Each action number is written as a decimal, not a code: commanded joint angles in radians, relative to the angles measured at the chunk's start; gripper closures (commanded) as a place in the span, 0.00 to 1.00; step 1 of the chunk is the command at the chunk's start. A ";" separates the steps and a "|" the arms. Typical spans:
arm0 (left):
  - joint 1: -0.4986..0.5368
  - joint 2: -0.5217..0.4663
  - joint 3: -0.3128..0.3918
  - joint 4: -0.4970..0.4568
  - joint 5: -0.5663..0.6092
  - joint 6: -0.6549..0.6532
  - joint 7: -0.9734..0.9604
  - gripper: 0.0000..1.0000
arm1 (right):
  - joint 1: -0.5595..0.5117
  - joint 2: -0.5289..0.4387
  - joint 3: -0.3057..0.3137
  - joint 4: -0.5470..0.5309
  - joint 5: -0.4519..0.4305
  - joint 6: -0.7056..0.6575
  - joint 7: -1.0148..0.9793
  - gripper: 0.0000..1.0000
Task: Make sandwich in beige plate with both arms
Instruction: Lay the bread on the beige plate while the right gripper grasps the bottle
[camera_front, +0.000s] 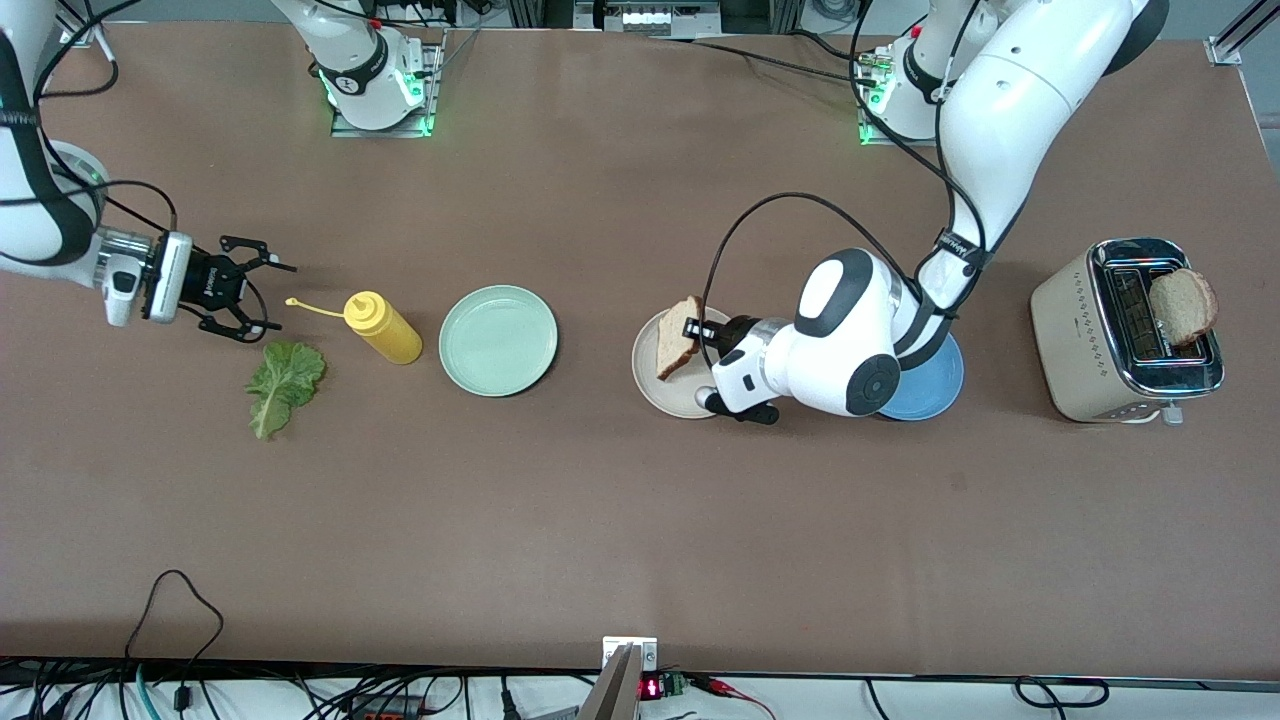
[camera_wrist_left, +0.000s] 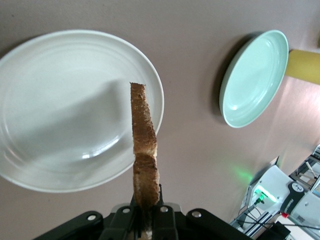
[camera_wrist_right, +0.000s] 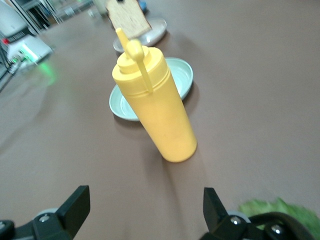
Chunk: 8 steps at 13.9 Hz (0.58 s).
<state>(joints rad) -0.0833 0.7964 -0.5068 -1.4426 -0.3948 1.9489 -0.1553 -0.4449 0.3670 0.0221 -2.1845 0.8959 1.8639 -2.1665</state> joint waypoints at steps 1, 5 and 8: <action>-0.012 0.023 0.001 0.004 -0.026 0.030 -0.006 0.99 | -0.012 0.119 0.010 0.071 0.083 -0.038 -0.096 0.00; -0.007 0.041 0.002 0.004 -0.026 0.038 -0.003 0.98 | -0.002 0.243 0.025 0.129 0.165 -0.055 -0.223 0.00; 0.002 0.060 0.007 -0.005 -0.024 0.038 0.008 0.97 | 0.009 0.259 0.033 0.132 0.201 -0.089 -0.259 0.00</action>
<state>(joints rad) -0.0862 0.8477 -0.5036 -1.4429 -0.3949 1.9788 -0.1553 -0.4406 0.6180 0.0509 -2.0687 1.0654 1.8014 -2.3936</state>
